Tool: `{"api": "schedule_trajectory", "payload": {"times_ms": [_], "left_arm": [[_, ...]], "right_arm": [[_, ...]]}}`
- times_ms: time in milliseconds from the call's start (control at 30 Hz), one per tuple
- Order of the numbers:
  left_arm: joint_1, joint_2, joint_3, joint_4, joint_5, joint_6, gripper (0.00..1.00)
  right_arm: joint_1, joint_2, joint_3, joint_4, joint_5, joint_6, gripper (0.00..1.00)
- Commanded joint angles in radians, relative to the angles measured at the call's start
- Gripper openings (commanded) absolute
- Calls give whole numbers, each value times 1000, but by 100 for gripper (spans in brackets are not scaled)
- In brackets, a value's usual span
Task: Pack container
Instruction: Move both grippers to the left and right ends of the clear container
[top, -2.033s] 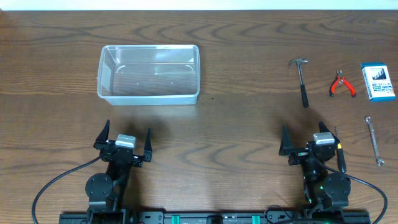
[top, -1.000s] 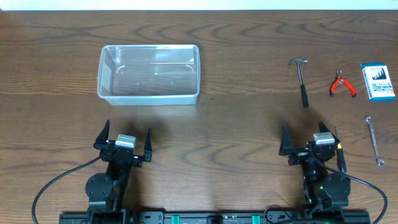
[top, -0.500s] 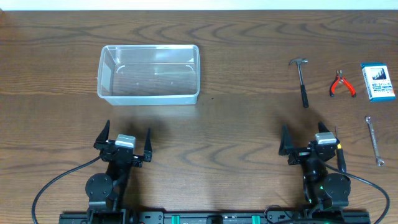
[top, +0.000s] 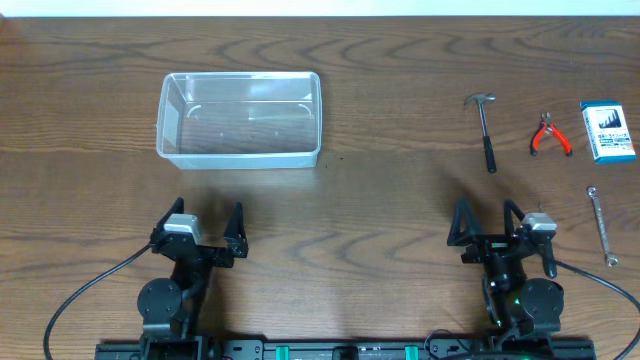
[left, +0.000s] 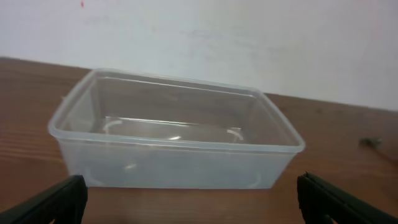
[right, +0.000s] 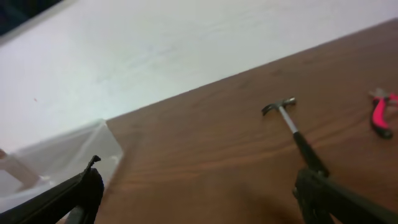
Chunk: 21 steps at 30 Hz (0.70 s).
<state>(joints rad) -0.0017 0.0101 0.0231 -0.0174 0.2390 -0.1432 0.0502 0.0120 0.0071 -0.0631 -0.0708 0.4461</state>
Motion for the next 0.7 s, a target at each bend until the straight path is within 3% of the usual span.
{"api": "schedule_trajectory", "payload": {"times_ms": [0,133,233,300,433,567,667], "left_arm": [[3,-4,-17,-31,99,-81,98],[3,14,18,-31,197,-80,98],[5,54,104,-47,181,-25,98],[13,109,204,-114,110,29,98],[50,315,498,-293,-34,165,98],[99,581,826,-354,-40,169,98],[117,749,1046,-378,-37,169,98]], "right_arm": [[9,-6,-2,1,-13,170,99],[9,-6,-2,84,-50,378,99],[9,-6,5,210,-156,375,99],[9,-5,40,180,-206,358,99],[9,-2,171,-114,-236,290,99],[9,22,327,-501,-224,177,99],[9,27,403,-642,-238,174,99]]}}
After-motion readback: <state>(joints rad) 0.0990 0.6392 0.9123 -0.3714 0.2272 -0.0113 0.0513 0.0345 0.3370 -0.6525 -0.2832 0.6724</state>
